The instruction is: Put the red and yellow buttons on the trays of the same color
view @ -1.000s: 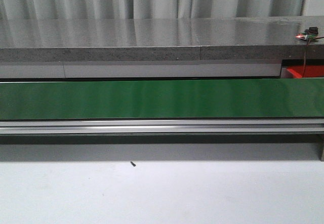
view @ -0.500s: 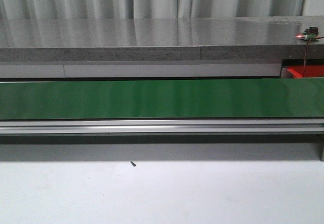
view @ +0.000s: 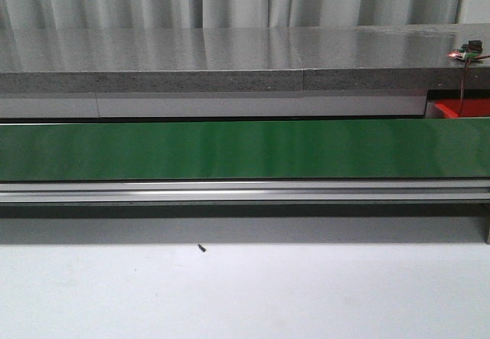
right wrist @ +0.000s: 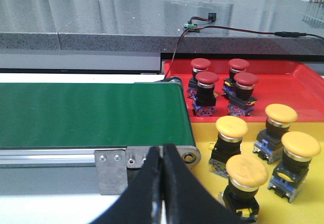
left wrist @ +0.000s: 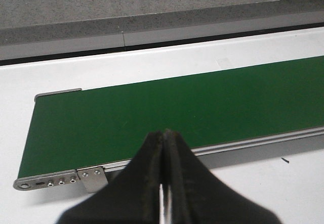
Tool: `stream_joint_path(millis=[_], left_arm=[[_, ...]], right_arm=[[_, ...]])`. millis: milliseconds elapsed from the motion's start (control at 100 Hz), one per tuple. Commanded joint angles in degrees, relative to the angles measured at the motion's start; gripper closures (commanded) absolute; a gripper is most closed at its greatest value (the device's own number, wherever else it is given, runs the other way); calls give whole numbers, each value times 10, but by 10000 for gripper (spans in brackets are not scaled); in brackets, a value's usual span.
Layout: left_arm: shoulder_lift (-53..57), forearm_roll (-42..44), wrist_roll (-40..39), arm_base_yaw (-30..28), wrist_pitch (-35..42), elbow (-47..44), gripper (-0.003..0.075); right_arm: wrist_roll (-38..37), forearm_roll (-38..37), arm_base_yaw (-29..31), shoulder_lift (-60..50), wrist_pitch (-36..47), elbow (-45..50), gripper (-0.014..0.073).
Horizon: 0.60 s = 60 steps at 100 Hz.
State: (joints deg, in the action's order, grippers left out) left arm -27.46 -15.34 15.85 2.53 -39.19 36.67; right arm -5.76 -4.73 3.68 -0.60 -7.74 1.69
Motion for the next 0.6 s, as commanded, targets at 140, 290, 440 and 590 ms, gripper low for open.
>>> stream_joint_path(millis=[140,290,440,590], left_arm=[[-5,-10,-3,6,42,16,740],[-5,-10,-3,6,42,16,740],[-5,-10,-3,6,42,16,740],[14,10,-3,6,43,16,740]], right_arm=[[6,1,-1,-11,40,-11,710],[6,1,-1,-11,40,-11,710],[6,1,-1,-11,40,-11,710],[6,1,-1,-11,40,-11,710]])
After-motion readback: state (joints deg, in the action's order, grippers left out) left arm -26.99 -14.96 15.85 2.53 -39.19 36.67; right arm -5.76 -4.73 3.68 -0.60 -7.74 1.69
